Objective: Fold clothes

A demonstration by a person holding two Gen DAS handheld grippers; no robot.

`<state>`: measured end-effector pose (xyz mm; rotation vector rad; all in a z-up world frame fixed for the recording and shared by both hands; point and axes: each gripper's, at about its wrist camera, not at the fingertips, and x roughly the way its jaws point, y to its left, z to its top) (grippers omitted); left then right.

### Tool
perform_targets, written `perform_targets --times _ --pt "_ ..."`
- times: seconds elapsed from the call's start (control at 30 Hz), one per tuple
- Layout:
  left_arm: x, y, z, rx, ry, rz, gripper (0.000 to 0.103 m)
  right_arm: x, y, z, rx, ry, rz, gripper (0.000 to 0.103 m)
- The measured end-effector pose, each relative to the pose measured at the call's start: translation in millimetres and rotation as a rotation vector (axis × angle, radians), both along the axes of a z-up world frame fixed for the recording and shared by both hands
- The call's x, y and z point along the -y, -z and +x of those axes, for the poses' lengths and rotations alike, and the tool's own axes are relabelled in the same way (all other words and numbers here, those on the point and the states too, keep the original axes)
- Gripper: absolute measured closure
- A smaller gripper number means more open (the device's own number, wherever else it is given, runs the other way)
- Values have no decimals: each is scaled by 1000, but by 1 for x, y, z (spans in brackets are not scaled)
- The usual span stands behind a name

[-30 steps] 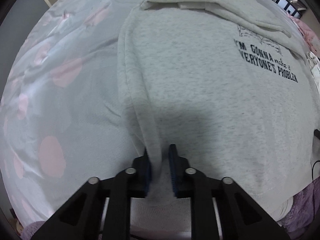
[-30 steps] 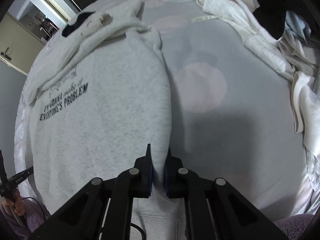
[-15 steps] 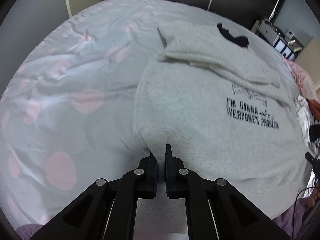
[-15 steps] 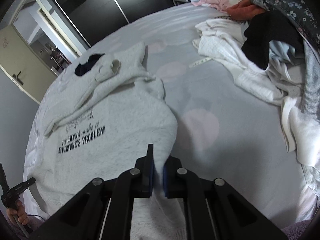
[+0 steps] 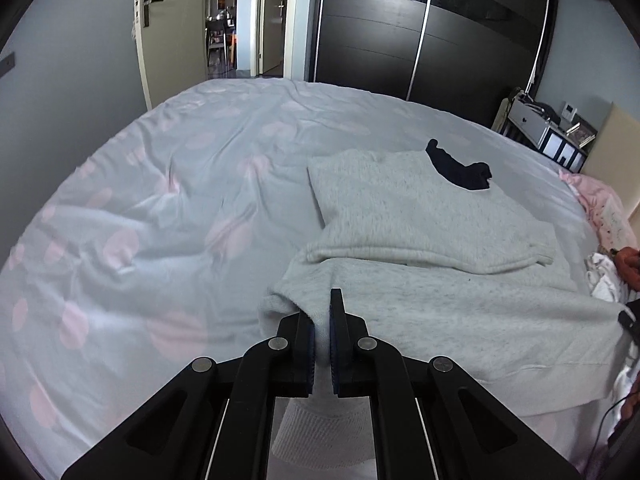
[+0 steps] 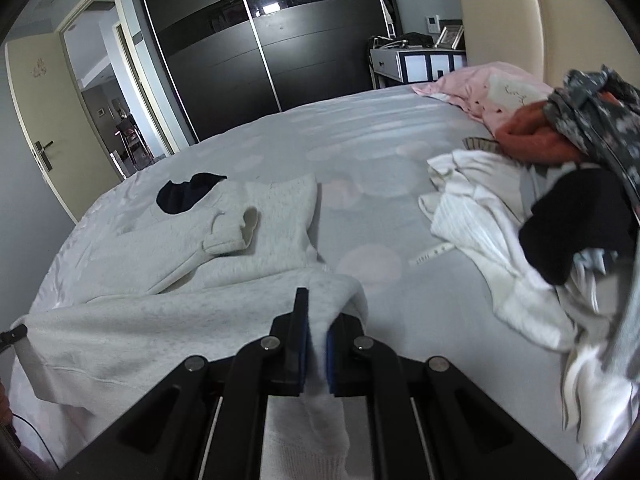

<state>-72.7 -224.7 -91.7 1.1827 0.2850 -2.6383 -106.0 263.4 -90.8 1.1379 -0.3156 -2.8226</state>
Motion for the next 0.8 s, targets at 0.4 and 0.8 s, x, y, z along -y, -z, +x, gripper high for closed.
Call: perform_targets --times 0.4,0.8 --pt "-11 91 -70 194 -41 -127 97 16 79 -57 164 -31 50 96" --pt "-15 101 -69 187 -47 -165 91 14 78 -55 142 -10 41 85"
